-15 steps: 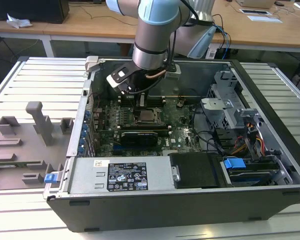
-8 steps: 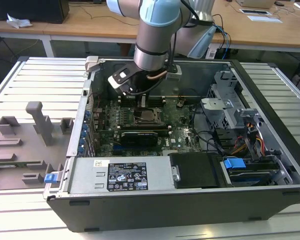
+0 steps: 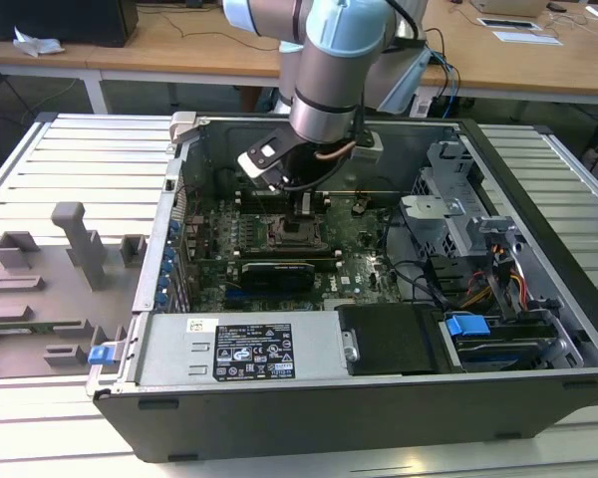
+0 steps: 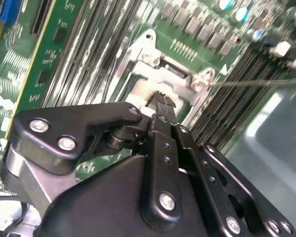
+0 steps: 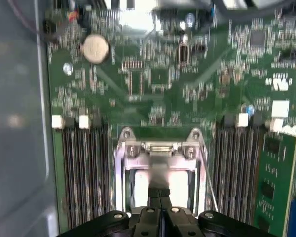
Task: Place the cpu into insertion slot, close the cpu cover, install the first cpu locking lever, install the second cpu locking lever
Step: 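Close the cpu cover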
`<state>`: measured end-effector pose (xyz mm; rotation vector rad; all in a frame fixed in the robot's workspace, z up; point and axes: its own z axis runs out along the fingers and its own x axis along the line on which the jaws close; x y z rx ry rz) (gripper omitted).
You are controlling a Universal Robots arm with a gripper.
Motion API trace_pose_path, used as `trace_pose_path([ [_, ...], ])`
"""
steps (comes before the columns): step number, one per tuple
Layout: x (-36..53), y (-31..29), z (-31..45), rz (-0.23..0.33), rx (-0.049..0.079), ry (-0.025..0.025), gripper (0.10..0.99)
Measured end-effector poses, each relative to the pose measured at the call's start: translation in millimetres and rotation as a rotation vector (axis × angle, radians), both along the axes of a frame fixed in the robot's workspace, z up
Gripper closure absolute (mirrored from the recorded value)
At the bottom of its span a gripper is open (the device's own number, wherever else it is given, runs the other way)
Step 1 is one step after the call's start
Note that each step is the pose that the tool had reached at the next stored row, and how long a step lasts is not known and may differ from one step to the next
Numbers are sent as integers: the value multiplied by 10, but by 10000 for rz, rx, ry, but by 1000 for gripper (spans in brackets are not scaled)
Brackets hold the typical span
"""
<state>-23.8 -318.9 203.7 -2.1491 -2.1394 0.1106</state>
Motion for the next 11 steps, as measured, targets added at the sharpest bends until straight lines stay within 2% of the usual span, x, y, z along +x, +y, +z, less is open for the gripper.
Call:
trace_pose_path([
  [2, 25, 4, 14, 2, 19, -13, 980],
  [4, 26, 1, 87, -1, 4, -2, 980],
  [6, 28, 1, 218, 0, 6, -3, 980],
  [8, 28, 1, 307, 0, 4, -2, 980],
  [9, 28, 1, 437, 0, 5, -3, 980],
  [11, 28, 1, 558, 0, 4, -2, 980],
])
